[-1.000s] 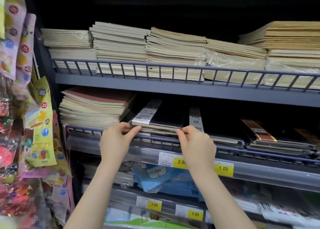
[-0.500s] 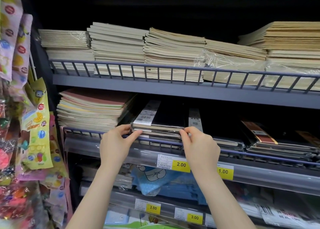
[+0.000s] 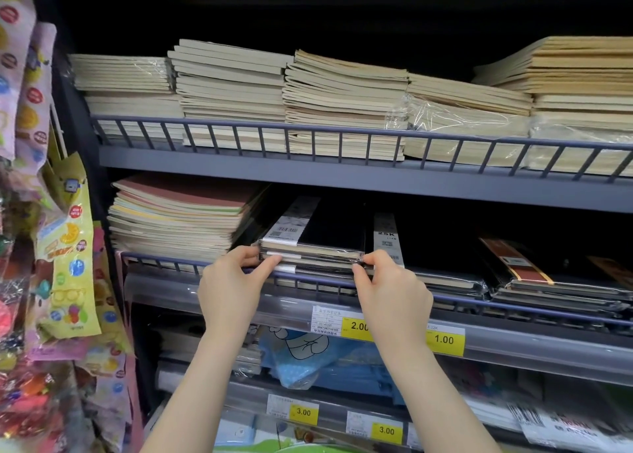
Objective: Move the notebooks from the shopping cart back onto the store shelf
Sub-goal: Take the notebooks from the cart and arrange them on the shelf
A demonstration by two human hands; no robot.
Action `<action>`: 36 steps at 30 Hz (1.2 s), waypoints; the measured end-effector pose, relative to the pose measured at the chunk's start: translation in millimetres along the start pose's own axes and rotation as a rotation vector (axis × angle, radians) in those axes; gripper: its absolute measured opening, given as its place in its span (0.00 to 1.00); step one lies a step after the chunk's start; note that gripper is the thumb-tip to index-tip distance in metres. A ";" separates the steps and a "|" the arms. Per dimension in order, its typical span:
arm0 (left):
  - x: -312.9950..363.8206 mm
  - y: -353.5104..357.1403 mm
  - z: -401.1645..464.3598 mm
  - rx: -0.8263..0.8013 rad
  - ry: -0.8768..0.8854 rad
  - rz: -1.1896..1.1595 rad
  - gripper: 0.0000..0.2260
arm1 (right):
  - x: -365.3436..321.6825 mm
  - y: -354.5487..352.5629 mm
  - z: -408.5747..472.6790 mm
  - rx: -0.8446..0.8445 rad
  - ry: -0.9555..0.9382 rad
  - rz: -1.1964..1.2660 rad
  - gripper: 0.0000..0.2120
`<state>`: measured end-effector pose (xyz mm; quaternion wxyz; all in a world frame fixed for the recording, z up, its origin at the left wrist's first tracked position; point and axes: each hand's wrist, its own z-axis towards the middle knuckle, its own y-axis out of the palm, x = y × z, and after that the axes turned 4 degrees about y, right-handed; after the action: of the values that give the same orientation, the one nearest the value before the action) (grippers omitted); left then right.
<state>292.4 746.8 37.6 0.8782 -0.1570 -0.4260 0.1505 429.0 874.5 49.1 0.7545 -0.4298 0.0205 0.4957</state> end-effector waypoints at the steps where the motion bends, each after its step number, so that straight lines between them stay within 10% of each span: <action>1: -0.7 0.8 -1.5 0.001 0.006 -0.001 0.19 | 0.3 0.3 0.3 -0.001 -0.002 0.004 0.10; 5: 3.4 -2.1 -6.8 0.036 0.030 0.031 0.25 | 2.3 -2.8 -0.3 -0.005 -0.016 0.081 0.12; 10: 8.6 -1.5 -20.3 0.023 0.478 0.220 0.23 | -2.2 -5.3 -13.9 0.020 -0.225 0.026 0.21; 17: 5.3 5.8 -20.1 -0.052 0.515 0.230 0.18 | 1.9 2.1 -14.2 0.027 -0.210 -0.027 0.18; 24: -2.4 4.4 -16.2 -0.105 0.059 -0.058 0.31 | 11.0 -1.2 -28.3 -0.081 -0.206 0.171 0.14; 36: -10.3 15.3 -7.4 -0.049 0.027 -0.101 0.19 | -7.4 6.4 -50.3 -0.274 -0.035 0.016 0.35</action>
<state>290.1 755.4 19.9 0.8862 -0.1588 -0.4252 0.0931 440.2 836.4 16.8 0.6850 -0.5199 -0.0572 0.5071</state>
